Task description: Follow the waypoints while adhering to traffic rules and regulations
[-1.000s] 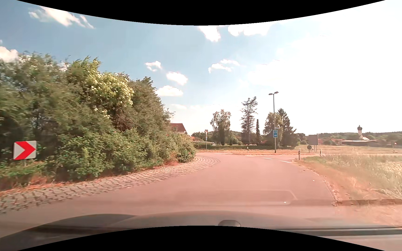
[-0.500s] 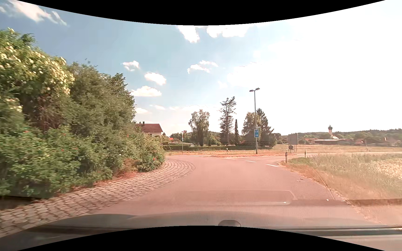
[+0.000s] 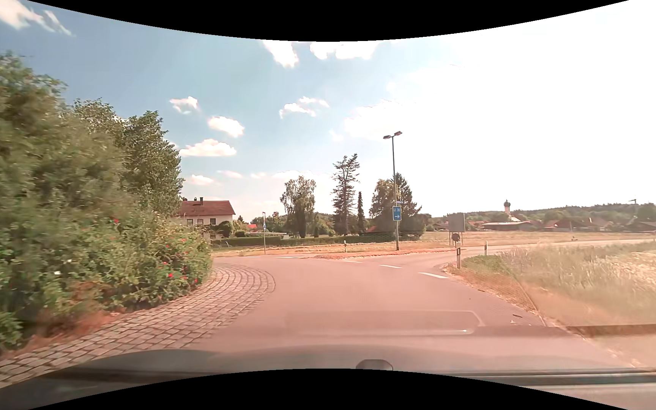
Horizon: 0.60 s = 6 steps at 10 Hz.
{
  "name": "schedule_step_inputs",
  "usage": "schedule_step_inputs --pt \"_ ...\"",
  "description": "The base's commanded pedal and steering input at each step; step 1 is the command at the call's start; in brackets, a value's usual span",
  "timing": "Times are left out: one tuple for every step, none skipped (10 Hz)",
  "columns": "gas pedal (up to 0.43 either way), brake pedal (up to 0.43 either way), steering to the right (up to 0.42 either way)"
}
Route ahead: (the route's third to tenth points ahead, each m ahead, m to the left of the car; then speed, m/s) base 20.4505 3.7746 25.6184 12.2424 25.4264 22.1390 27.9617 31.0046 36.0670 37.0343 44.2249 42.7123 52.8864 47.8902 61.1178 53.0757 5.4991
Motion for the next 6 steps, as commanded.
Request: schedule_step_inputs --pt "0.110 0.000 0.049" --pt "0.110 0.000 0.031" --pt "0.110 0.000 0.008" --pt "0.110 0.000 -0.008" --pt "0.110 0.000 -0.028" --pt "0.110 0.000 -0.038"
